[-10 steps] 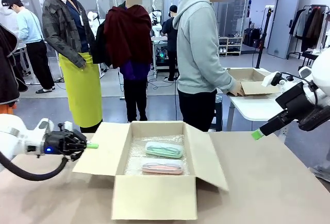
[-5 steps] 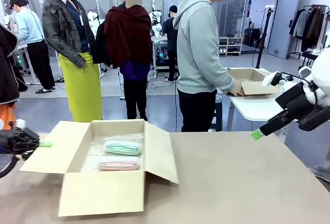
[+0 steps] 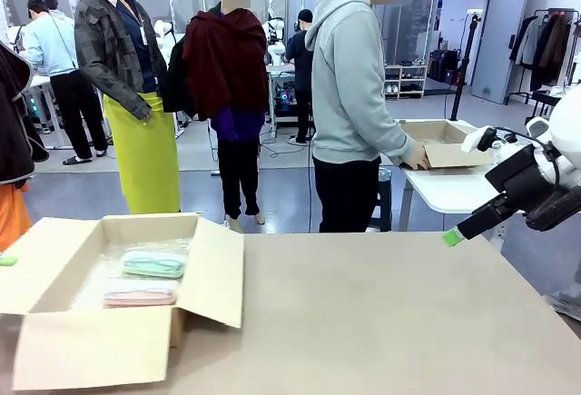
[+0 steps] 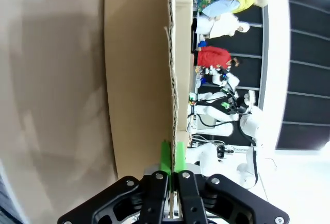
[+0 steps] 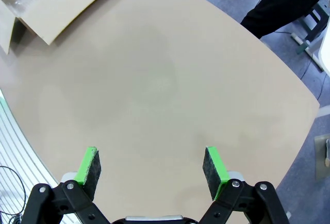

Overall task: Pack the glasses set securely to prepare it for shipping.
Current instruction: Position the Package Box on the left side of the table.

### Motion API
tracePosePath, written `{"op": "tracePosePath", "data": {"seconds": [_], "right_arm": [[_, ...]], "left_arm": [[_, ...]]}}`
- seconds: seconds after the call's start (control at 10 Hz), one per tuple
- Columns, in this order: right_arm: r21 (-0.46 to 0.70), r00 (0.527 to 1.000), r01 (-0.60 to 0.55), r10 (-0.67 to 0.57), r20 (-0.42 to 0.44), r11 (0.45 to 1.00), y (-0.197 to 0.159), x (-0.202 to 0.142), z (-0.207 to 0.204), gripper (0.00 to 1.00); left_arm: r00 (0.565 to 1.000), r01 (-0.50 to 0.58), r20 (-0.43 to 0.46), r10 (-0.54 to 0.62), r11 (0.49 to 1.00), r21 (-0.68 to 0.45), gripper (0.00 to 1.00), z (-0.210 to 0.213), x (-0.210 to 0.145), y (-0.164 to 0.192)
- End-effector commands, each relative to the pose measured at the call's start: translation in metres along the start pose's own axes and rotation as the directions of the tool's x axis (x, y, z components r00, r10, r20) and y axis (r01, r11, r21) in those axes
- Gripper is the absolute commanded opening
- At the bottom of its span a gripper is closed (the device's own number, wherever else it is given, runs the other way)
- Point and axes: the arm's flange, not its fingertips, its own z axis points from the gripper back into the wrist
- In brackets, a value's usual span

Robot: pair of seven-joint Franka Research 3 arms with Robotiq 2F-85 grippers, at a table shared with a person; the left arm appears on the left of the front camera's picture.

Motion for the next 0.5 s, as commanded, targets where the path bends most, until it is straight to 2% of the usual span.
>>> {"op": "tracePosePath", "data": {"seconds": [0.0,0.2,0.3,0.4], "right_arm": [[-0.014,1.0,0.017,-0.017,-0.001,1.0,0.003,0.001,-0.002,1.0],[-0.014,1.0,0.017,-0.017,-0.001,1.0,0.003,0.001,-0.002,1.0],[-0.014,1.0,0.017,-0.017,-0.001,1.0,0.003,0.001,-0.002,1.0],[-0.014,1.0,0.017,-0.017,-0.001,1.0,0.003,0.001,-0.002,1.0]], "left_arm": [[1.0,0.009,-0.018,-0.009,1.0,-0.025,0.03,0.041,0.014,-0.003],[1.0,0.01,-0.021,-0.011,1.0,-0.01,0.03,0.062,0.019,-0.002],[1.0,0.004,-0.017,-0.004,1.0,0.004,0.03,0.054,0.022,0.002],[1.0,0.023,0.01,-0.023,1.0,0.0,0.03,0.057,0.009,0.0]]}}
